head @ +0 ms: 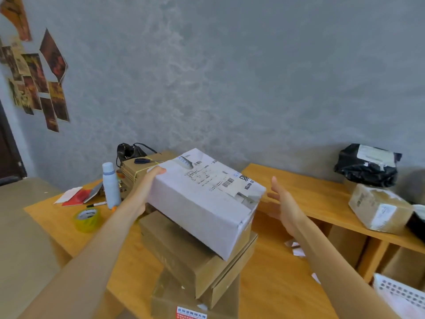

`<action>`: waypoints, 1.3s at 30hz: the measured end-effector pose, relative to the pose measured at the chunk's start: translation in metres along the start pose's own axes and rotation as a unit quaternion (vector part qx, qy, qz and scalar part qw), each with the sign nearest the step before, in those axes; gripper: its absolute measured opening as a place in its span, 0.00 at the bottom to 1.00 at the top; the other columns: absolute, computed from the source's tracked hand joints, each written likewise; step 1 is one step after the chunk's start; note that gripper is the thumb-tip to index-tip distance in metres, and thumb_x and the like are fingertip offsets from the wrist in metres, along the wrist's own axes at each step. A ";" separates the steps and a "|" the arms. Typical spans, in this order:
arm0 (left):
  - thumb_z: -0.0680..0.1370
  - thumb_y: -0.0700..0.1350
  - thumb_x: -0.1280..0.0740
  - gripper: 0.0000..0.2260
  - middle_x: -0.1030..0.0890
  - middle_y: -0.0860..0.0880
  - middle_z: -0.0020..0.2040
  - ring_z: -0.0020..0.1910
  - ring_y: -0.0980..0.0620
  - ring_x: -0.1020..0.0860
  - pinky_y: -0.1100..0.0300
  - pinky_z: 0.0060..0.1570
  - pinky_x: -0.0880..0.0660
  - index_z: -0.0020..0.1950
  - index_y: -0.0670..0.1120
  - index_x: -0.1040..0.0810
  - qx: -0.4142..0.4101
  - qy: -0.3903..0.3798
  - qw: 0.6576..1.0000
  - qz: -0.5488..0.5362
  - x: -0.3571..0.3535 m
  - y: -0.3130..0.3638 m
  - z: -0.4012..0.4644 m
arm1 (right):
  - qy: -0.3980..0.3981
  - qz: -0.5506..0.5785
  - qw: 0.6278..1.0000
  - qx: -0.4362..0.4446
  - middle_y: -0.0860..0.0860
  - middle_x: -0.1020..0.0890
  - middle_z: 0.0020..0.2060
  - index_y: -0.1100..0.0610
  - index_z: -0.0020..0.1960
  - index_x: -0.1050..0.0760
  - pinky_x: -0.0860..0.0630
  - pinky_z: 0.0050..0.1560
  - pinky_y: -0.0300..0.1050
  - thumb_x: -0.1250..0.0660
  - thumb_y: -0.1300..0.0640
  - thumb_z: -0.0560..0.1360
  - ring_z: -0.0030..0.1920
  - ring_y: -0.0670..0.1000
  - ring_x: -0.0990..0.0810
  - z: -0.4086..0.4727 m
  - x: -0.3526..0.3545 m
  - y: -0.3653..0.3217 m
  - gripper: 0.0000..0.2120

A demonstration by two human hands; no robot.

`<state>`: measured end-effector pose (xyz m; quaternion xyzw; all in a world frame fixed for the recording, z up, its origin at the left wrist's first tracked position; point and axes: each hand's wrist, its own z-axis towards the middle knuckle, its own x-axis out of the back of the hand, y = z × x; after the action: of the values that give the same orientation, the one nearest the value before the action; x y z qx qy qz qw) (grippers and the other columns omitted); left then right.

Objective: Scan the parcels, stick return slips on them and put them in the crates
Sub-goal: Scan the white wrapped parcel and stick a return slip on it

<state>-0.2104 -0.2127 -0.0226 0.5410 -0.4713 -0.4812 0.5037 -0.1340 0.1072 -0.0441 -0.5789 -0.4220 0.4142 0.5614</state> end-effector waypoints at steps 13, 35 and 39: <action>0.58 0.58 0.31 0.28 0.16 0.48 0.47 0.46 0.49 0.21 0.54 0.51 0.29 0.54 0.47 0.21 0.012 -0.200 0.979 0.024 -0.054 0.004 -0.013 | -0.197 0.081 0.973 -0.091 0.56 0.15 0.40 0.59 0.48 0.22 0.20 0.35 0.43 0.38 0.44 0.74 0.35 0.53 0.16 -0.023 0.052 0.005 0.18; 0.82 0.51 0.41 0.14 0.15 0.50 0.36 0.33 0.56 0.17 0.64 0.33 0.24 0.49 0.46 0.20 0.055 -0.381 0.919 -0.085 -0.272 -0.067 -0.118 | 0.052 0.259 0.963 -0.046 0.60 0.15 0.44 0.62 0.62 0.30 0.20 0.31 0.48 0.18 0.49 0.51 0.37 0.57 0.15 -0.127 0.193 0.055 0.45; 0.82 0.48 0.41 0.13 0.15 0.49 0.35 0.31 0.54 0.17 0.67 0.27 0.25 0.48 0.43 0.21 0.113 -0.410 0.902 -0.069 -0.306 -0.108 -0.145 | 0.115 0.260 0.957 -0.053 0.57 0.15 0.37 0.61 0.52 0.26 0.20 0.29 0.44 0.35 0.52 0.70 0.33 0.54 0.16 -0.175 0.221 0.082 0.16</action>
<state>-0.0916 0.1103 -0.1124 0.3805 -0.6489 -0.6375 0.1668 0.1017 0.2643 -0.1229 -0.7414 -0.2109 0.4537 0.4472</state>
